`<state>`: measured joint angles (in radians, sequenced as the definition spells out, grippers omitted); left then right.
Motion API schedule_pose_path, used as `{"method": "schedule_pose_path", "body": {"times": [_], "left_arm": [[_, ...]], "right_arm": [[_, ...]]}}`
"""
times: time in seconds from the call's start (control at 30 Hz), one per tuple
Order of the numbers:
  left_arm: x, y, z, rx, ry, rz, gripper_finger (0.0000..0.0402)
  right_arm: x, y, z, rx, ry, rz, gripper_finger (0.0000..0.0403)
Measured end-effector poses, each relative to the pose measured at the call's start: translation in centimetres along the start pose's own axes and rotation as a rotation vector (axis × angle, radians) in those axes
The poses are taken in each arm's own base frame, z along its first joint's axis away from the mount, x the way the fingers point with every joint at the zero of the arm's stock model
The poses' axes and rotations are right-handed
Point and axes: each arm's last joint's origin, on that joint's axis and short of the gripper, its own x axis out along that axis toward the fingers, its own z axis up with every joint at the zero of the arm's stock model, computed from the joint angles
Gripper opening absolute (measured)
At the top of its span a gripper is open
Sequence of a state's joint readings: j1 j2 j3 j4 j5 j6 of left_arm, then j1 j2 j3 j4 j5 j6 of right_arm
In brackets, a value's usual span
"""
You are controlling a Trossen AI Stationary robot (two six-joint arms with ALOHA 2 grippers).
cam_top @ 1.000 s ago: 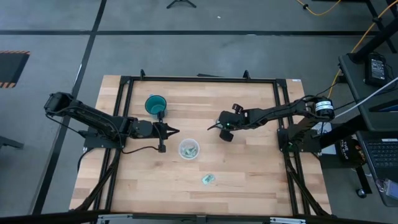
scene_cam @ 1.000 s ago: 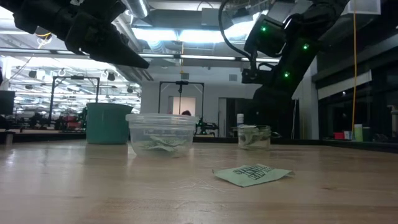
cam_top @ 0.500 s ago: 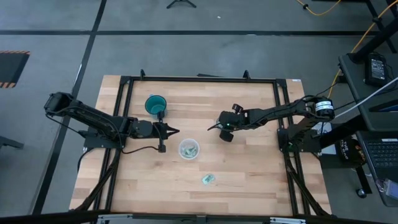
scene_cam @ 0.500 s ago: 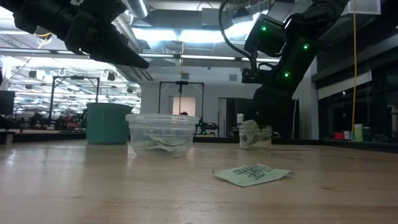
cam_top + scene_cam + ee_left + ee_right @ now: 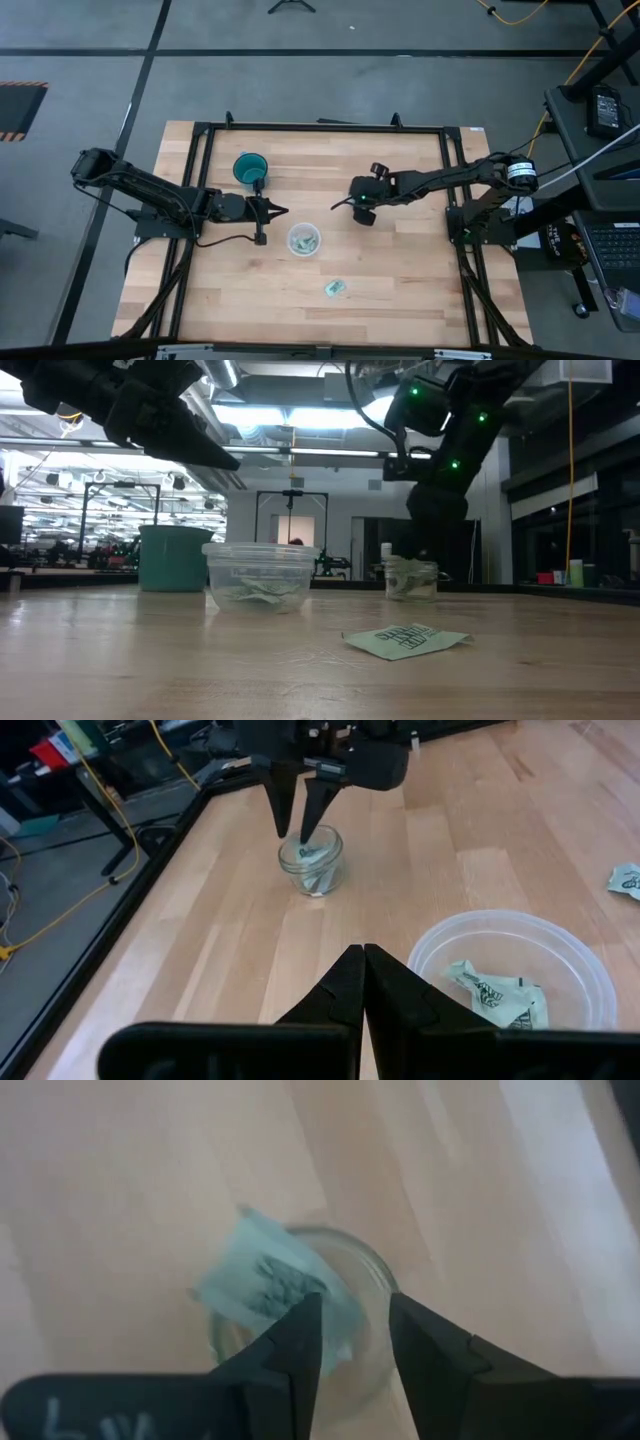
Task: Pick and place Stevia / Truvia into bins
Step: Put the white stevia packet into the transparent glass container, then put the white stevia packet into the transparent plastic container
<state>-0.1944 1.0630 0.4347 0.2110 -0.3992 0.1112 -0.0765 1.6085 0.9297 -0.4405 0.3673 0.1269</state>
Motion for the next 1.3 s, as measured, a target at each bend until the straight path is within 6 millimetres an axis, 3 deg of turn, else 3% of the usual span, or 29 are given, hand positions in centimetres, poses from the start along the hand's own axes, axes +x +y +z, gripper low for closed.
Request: {"method": "schedule_pose_path", "body": {"times": [0.6,0.9,1.03,1.2,1.3], "left_arm": [[0.0,0.0,0.0,0.002,0.005,0.000,0.0004],[0.0,0.0,0.0,0.044,0.005,0.001,0.0004],[0.0,0.0,0.0,0.044,0.005,0.001,0.0004],[0.0,0.0,0.0,0.044,0.005,0.000,0.0004],[0.0,0.0,0.0,0.043,0.004,0.000,0.0004]], "right_arm": [[-0.8,-0.3,0.5,0.003,-0.027,-0.028,0.0123],[-4.4,-0.3,1.9,-0.032,-0.159,0.012,0.0120],[-6.1,0.0,1.4,-0.037,-0.214,0.037,0.0090],[-7.1,1.4,0.1,-0.052,-0.312,0.090,0.0014],[-7.4,2.6,-0.6,-0.062,-0.368,0.125,0.0011]]}}
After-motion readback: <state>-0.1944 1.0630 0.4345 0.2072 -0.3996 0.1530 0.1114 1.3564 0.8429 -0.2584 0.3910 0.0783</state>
